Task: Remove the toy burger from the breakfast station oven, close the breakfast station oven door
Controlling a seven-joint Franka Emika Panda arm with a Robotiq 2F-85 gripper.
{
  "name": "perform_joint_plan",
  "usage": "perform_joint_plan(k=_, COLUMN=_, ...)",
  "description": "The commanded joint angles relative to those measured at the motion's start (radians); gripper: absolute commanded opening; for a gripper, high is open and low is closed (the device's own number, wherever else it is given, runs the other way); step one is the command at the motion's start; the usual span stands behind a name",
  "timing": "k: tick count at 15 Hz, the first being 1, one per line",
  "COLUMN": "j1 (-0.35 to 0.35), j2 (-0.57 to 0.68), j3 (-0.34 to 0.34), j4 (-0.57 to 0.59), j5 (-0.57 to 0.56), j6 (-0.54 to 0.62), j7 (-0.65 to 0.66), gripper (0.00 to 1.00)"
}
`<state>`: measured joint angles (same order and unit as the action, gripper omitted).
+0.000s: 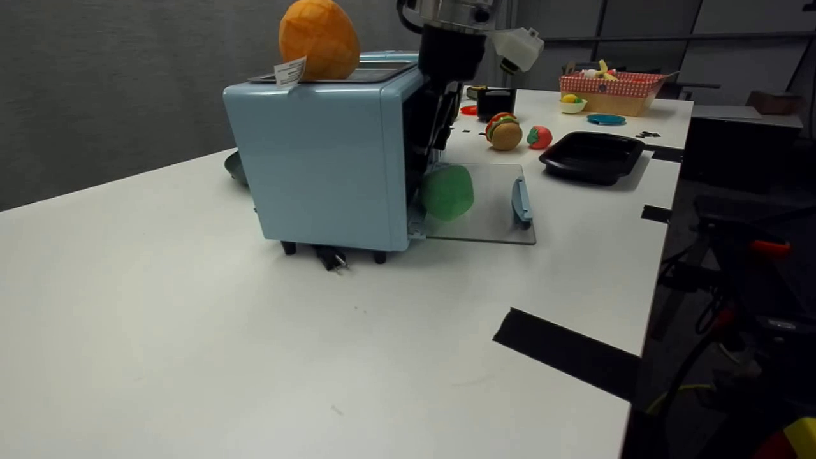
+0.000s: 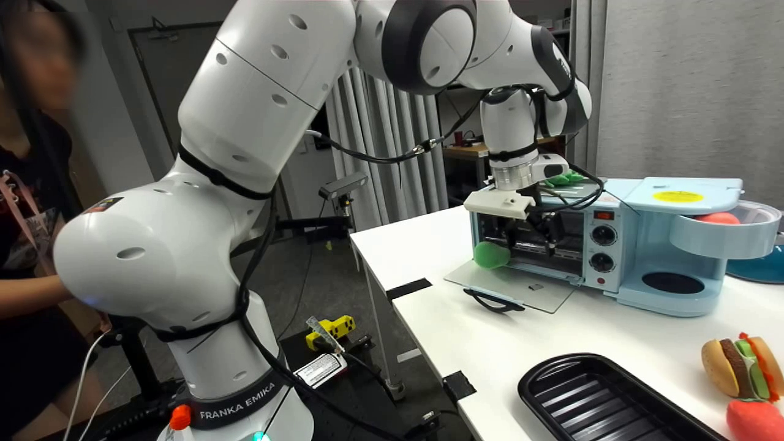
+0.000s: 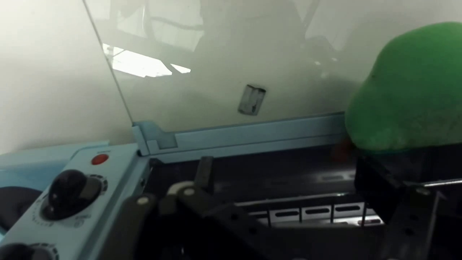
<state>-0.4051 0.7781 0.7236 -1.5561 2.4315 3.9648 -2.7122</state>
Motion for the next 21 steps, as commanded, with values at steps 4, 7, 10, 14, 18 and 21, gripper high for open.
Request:
perform_joint_plan(k=4, j1=0.034, j2=-0.016, j3=-0.036, j4=0.039, j5=0.035, j6=0.042, j7=-0.052, gripper=1.00)
perform_joint_plan(k=7, j1=0.023, j2=-0.048, j3=-0.035, j4=-0.003, j5=0.063, j6=0.048, j7=-0.048, gripper=1.00)
perform_joint_plan(k=10, j1=0.015, j2=-0.087, j3=-0.035, j4=-0.044, j5=0.097, j6=0.061, j7=-0.043, gripper=1.00)
perform_joint_plan(k=14, j1=-0.051, j2=-0.135, j3=0.046, j4=-0.135, j5=0.075, j6=0.067, j7=0.019, gripper=1.00)
perform_joint_plan(k=18, j1=-0.105, j2=-0.166, j3=0.093, j4=-0.240, j5=0.080, j6=0.050, j7=0.034, gripper=1.00)
perform_joint_plan(k=21, j1=-0.136, j2=-0.178, j3=0.110, j4=-0.315, j5=0.080, j6=0.041, j7=0.051, gripper=1.00)
